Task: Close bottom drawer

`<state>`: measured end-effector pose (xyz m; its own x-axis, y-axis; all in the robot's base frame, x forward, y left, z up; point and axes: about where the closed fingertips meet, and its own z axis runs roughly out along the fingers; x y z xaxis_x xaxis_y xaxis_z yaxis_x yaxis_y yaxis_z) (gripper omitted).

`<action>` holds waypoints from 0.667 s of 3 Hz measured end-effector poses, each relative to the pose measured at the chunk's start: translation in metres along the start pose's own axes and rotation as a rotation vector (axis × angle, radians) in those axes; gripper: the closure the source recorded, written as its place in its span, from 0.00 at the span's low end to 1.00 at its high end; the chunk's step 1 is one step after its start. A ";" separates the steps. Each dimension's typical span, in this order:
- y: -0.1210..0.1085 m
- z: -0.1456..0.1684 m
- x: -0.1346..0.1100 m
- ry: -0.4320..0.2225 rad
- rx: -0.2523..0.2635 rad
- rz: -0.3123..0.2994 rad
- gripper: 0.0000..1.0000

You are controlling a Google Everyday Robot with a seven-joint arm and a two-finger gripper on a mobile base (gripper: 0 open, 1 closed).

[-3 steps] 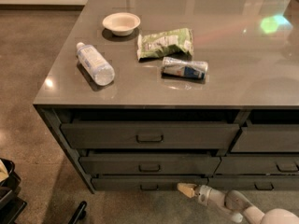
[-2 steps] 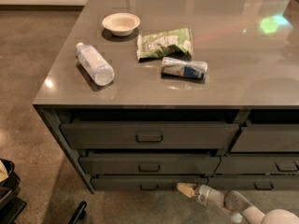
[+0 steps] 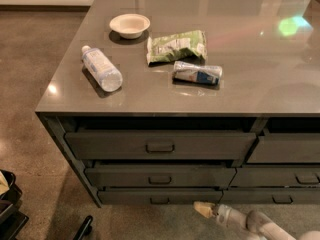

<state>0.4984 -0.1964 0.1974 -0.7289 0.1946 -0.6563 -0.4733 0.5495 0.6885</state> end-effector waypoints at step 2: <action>0.053 -0.056 0.032 0.085 0.018 0.035 0.58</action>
Offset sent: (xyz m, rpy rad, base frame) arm -0.0406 -0.0340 0.0218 -0.0616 0.0375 -0.0144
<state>0.4218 -0.2067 0.2300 -0.7845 0.1450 -0.6030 -0.4385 0.5578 0.7047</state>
